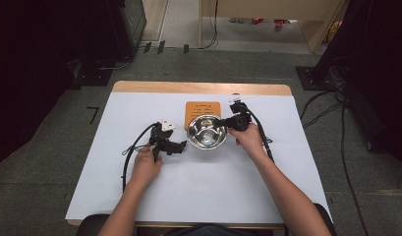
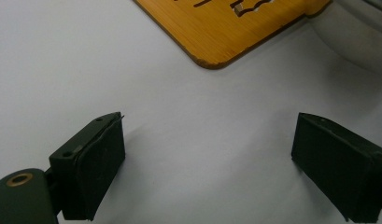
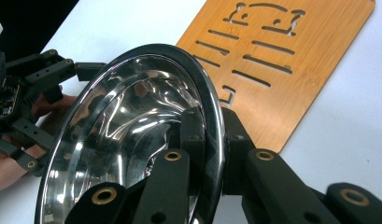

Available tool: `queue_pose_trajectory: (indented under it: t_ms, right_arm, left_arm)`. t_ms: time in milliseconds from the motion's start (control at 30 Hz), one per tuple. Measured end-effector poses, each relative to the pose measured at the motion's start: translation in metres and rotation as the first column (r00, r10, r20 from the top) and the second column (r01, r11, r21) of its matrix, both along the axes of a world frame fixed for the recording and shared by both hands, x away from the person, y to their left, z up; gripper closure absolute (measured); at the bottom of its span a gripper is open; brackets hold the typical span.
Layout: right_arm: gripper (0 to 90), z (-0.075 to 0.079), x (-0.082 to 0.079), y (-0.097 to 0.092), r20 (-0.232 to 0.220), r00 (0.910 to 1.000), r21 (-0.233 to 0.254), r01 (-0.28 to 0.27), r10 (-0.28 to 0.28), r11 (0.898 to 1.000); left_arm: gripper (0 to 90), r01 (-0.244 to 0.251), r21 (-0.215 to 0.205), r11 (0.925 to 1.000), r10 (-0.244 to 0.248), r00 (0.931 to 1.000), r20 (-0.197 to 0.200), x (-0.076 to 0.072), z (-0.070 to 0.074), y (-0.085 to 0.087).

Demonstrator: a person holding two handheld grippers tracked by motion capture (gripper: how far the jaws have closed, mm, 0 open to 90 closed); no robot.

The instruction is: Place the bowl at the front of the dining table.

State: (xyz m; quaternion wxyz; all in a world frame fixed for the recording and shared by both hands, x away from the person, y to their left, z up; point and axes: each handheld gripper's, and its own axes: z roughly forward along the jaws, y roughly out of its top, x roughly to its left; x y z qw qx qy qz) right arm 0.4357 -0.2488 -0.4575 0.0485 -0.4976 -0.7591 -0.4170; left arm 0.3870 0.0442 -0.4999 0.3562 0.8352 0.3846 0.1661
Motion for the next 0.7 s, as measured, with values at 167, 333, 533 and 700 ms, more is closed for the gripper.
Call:
queue_pose_trajectory:
  t_ms: [167, 333, 533, 700]
  right_arm:
    - [83.8, 0.002, 0.004, 0.001, -0.003, 1.0000, 0.006, -0.004, 0.004, 1.000]
    - [83.8, 0.004, 0.010, 0.000, -0.020, 0.9998, 0.018, -0.007, 0.007, 1.000]
    - [83.8, 0.005, 0.015, -0.004, -0.020, 0.9998, 0.026, -0.009, 0.009, 1.000]
    - [83.8, 0.008, 0.019, -0.004, -0.023, 0.9996, 0.040, -0.013, 0.014, 0.999]
  left_arm:
    - [9.6, 0.001, 0.002, 1.0000, -0.001, 1.0000, 0.000, 0.000, 0.000, 0.000]
    - [9.6, 0.001, 0.001, 1.0000, -0.001, 1.0000, 0.001, 0.000, 0.000, 0.000]
    - [9.6, 0.001, 0.000, 1.0000, -0.001, 1.0000, 0.000, 0.000, 0.000, 0.000]
    - [9.6, 0.001, 0.001, 1.0000, -0.001, 1.0000, 0.000, 0.000, 0.000, 0.000]
